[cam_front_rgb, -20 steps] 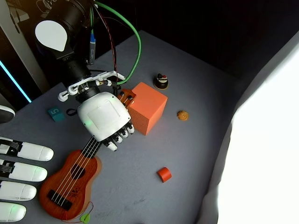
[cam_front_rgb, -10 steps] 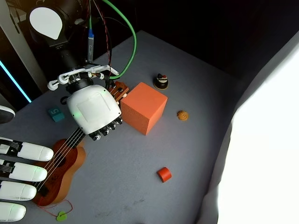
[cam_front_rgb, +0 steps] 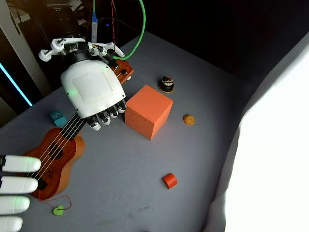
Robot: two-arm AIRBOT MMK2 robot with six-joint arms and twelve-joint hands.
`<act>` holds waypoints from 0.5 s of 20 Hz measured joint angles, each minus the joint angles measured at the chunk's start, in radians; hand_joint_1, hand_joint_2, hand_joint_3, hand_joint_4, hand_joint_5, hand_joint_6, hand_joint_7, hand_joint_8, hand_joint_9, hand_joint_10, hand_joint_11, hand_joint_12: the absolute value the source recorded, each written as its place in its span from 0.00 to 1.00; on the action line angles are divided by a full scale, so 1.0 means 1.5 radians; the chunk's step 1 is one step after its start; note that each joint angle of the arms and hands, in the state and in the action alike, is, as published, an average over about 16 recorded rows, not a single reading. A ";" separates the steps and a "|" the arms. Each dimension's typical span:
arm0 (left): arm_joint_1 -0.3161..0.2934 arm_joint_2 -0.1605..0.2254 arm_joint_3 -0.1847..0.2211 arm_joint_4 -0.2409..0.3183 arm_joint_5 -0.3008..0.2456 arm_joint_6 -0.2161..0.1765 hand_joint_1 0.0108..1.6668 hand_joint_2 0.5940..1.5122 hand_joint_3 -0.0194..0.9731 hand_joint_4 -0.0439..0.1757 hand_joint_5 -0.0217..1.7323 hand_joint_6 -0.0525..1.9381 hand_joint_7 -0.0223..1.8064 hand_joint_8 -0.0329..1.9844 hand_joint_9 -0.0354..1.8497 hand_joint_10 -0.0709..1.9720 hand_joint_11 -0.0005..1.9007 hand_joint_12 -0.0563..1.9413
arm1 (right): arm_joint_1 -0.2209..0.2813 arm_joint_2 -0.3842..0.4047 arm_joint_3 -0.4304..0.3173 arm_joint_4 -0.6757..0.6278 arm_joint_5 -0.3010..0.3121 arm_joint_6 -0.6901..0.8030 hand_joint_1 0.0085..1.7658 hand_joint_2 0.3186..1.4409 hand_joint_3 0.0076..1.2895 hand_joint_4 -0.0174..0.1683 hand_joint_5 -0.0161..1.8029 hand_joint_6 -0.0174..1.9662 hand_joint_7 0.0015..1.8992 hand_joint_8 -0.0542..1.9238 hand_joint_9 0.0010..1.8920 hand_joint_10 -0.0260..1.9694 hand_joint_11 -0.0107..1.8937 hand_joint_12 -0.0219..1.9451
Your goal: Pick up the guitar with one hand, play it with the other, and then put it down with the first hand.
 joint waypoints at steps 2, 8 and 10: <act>-0.008 0.014 -0.012 -0.011 -0.005 0.002 0.88 0.54 0.01 0.34 0.75 0.98 0.74 1.00 0.78 0.98 0.77 0.99 | -0.002 0.003 0.008 -0.101 0.009 0.094 0.04 0.87 0.01 0.08 0.02 0.02 0.03 0.03 0.01 0.02 0.02 0.01; -0.020 0.043 -0.037 -0.033 -0.022 -0.002 0.88 0.54 0.00 0.32 0.75 0.98 0.74 1.00 0.78 0.98 0.77 0.99 | -0.007 0.004 0.012 -0.322 0.031 0.268 0.04 0.87 0.01 0.08 0.02 0.02 0.03 0.03 0.01 0.02 0.02 0.01; -0.023 0.048 -0.042 -0.037 -0.027 -0.004 0.88 0.54 0.00 0.31 0.75 0.98 0.74 1.00 0.78 0.98 0.77 0.99 | -0.010 0.003 0.012 -0.358 0.034 0.292 0.04 0.87 0.01 0.08 0.02 0.02 0.03 0.03 0.01 0.02 0.02 0.01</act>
